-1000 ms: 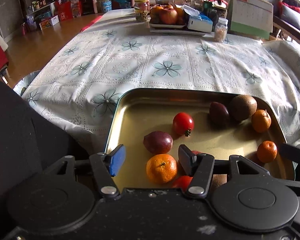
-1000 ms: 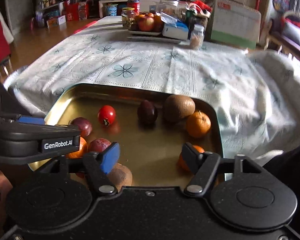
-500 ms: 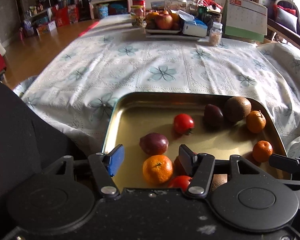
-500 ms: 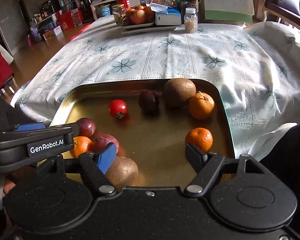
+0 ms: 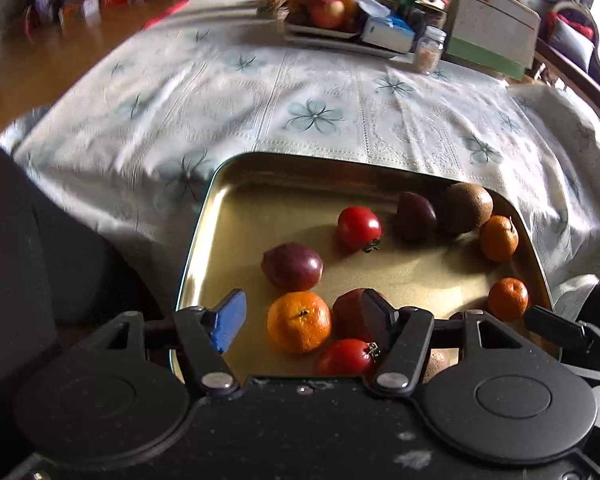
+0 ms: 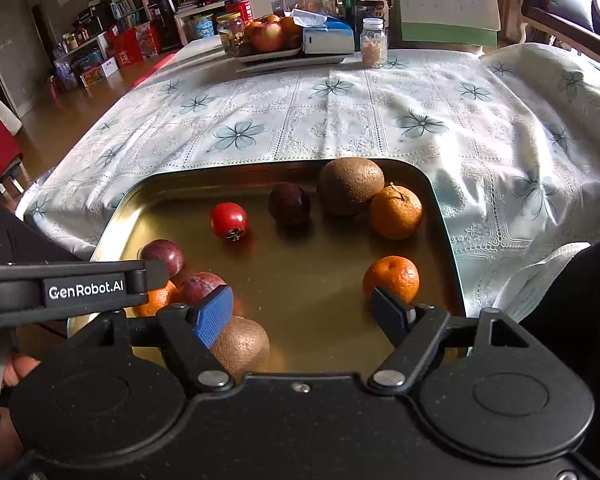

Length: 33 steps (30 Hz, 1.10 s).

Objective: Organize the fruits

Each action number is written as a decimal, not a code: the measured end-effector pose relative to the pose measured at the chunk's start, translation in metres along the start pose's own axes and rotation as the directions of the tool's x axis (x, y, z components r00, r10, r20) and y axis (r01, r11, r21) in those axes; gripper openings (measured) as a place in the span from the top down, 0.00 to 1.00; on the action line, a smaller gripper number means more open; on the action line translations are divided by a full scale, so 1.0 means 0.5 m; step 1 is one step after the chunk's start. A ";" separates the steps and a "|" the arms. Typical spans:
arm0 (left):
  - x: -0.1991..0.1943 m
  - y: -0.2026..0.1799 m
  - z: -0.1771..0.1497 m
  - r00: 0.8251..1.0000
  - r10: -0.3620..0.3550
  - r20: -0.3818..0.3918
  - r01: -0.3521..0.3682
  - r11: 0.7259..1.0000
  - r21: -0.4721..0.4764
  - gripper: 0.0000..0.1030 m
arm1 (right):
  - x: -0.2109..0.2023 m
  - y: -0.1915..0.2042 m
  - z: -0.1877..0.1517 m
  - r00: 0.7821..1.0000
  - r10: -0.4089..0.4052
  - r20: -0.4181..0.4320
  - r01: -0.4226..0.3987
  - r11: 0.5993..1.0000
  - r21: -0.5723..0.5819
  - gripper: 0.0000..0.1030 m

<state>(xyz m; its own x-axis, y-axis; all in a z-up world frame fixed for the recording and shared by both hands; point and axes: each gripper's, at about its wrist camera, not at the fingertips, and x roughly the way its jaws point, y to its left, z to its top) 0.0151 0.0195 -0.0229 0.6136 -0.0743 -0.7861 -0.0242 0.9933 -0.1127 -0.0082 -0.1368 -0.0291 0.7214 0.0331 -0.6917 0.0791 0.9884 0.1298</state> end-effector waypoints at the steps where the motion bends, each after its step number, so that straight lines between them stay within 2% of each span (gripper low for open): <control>1: -0.001 0.004 0.000 1.000 -0.008 0.002 0.008 1.000 -0.013 0.37 | -0.001 -0.002 0.000 1.000 -0.006 0.009 0.006 1.000 0.004 0.24; 4: -0.004 0.000 -0.006 1.000 -0.016 0.026 0.016 1.000 -0.004 0.35 | -0.007 -0.015 0.002 0.999 0.003 0.039 -0.005 0.999 0.043 0.22; 6: -0.009 -0.014 -0.011 0.997 0.021 0.075 -0.024 0.999 0.031 0.24 | -0.011 -0.028 0.003 0.998 0.005 0.057 -0.010 0.997 0.076 0.17; 9: -0.016 -0.032 -0.018 0.983 0.096 0.153 -0.110 0.990 0.084 0.20 | -0.010 -0.038 0.004 0.999 -0.009 0.050 0.004 0.995 0.101 0.10; 12: -0.018 -0.039 -0.020 0.975 0.126 0.184 -0.147 0.984 0.105 0.20 | -0.010 -0.037 0.005 0.999 -0.021 0.046 0.016 0.995 0.095 0.08; 33: 0.001 -0.034 -0.023 0.982 0.144 0.125 -0.157 0.983 0.098 0.18 | -0.014 -0.031 0.004 0.998 -0.026 0.061 0.021 0.997 0.071 0.07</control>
<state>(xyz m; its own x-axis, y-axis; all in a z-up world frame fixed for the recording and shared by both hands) 0.0069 0.0017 -0.0283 0.6973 0.0811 -0.7122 -0.0423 0.9965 0.0721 -0.0130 -0.1528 -0.0250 0.7598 -0.0015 -0.6502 0.1431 0.9759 0.1649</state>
